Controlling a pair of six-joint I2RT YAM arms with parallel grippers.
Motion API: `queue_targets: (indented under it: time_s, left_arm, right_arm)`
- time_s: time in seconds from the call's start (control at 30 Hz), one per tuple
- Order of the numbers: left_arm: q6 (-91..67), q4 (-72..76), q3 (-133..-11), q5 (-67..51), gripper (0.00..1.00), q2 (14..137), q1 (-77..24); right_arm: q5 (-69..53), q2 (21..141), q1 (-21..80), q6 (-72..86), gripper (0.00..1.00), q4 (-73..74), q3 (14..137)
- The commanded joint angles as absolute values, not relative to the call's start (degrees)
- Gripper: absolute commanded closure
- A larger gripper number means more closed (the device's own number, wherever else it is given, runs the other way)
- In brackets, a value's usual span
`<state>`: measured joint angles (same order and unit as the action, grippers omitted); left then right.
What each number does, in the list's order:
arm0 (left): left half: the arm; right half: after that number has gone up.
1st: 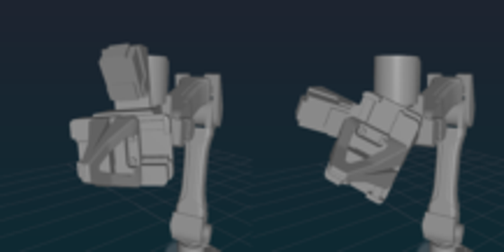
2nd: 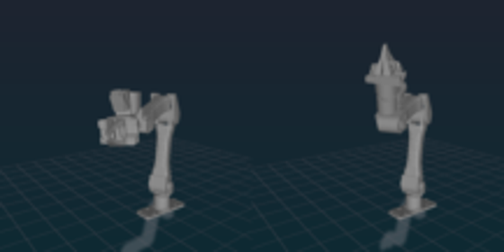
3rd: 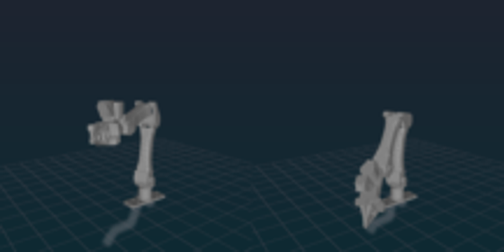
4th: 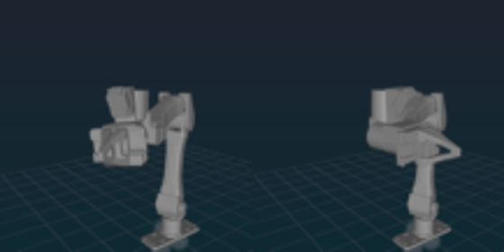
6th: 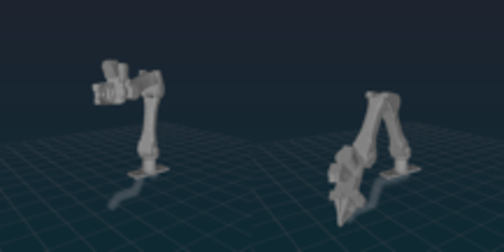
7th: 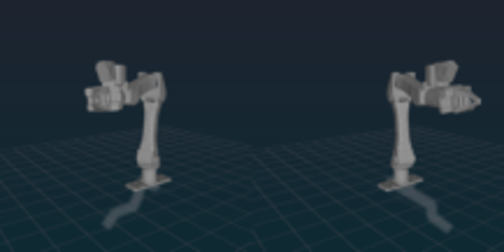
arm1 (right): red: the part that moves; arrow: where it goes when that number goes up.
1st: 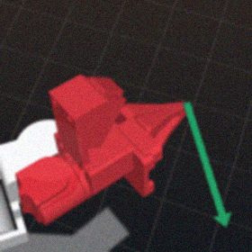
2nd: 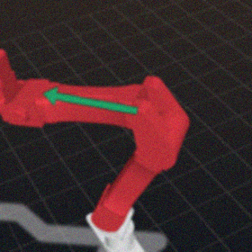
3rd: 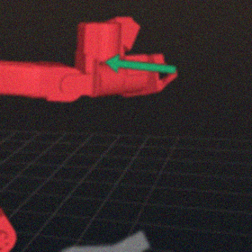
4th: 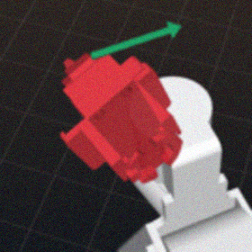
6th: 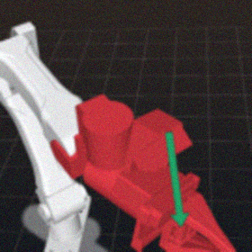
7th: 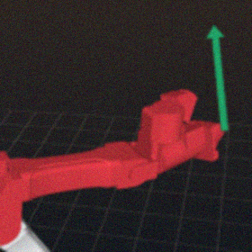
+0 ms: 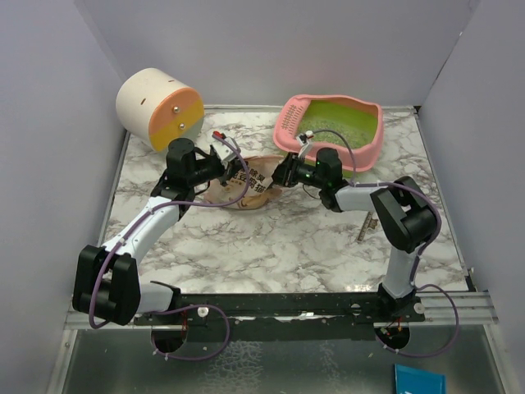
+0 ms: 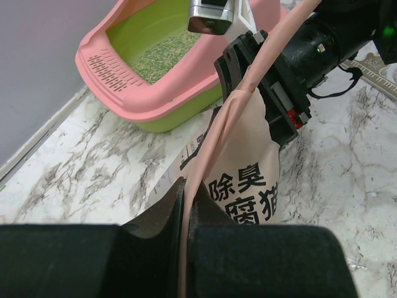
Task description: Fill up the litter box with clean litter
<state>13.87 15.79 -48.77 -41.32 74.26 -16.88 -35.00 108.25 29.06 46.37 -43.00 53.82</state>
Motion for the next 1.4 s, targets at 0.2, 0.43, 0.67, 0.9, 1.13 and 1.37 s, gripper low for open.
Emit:
queue_targets:
  time_s: [0.2,0.43,0.67,0.9,1.13,1.37]
  left_arm:
    - [14.3,21.9,-49.2,-43.9,1.00,73.5,-17.5]
    - [15.0,21.9,-48.9,-43.4,1.00,72.8,-17.4]
    - [15.4,21.8,-48.6,-43.1,1.00,72.2,-17.3]
    - [15.6,21.7,-48.6,-42.9,1.00,72.2,-17.4]
    - [15.6,21.7,-48.6,-42.8,1.00,72.4,-17.3]
    - [15.7,21.6,-48.6,-42.6,1.00,72.4,-17.3]
  right_arm:
    - [-44.0,109.2,26.4,62.6,0.99,-67.4,50.9]
    - [-44.4,106.4,20.8,65.9,0.99,-71.7,46.9]
    - [-45.7,102.9,15.6,68.2,0.99,-73.0,43.5]
    - [-46.6,97.0,11.0,67.0,0.99,-70.3,40.4]
    - [-48.0,91.1,6.8,64.8,0.99,-66.3,37.7]
    - [-49.7,87.0,2.4,64.0,0.99,-63.7,35.1]
